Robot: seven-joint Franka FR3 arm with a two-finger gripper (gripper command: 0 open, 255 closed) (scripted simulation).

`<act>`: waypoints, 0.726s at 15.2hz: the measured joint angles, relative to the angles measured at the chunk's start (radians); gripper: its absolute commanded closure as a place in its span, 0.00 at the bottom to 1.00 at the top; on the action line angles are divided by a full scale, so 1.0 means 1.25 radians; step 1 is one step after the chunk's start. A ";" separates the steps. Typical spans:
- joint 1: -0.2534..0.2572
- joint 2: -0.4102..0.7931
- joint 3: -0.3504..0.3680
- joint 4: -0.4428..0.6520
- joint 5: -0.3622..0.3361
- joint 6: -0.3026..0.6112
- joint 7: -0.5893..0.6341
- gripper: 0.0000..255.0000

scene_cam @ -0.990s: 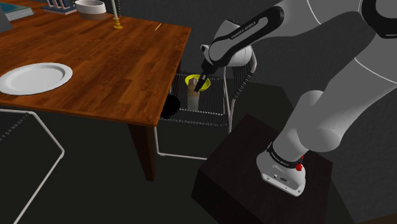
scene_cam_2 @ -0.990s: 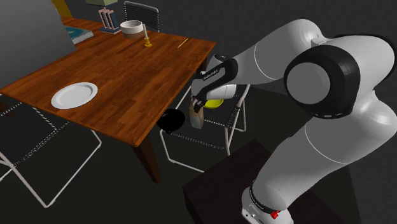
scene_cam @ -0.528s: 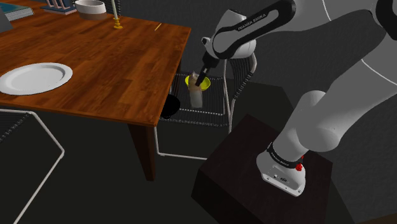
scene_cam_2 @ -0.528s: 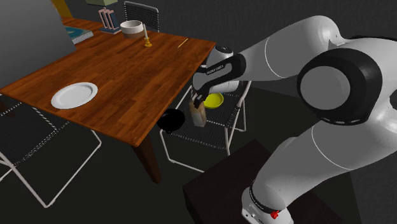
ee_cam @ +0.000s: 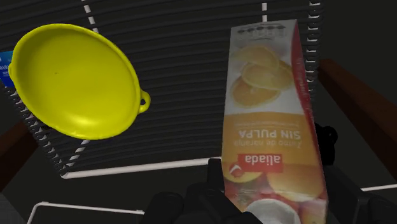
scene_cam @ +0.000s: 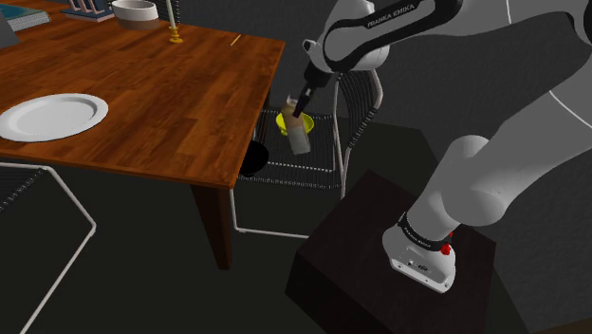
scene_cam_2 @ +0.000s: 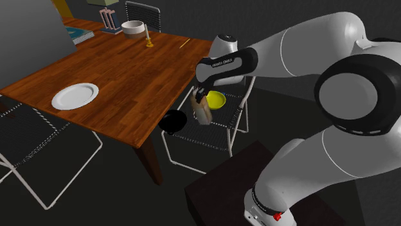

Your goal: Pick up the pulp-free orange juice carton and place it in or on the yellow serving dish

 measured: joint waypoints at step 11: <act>-0.016 -0.008 -0.020 0.109 -0.014 -0.120 -0.015 1.00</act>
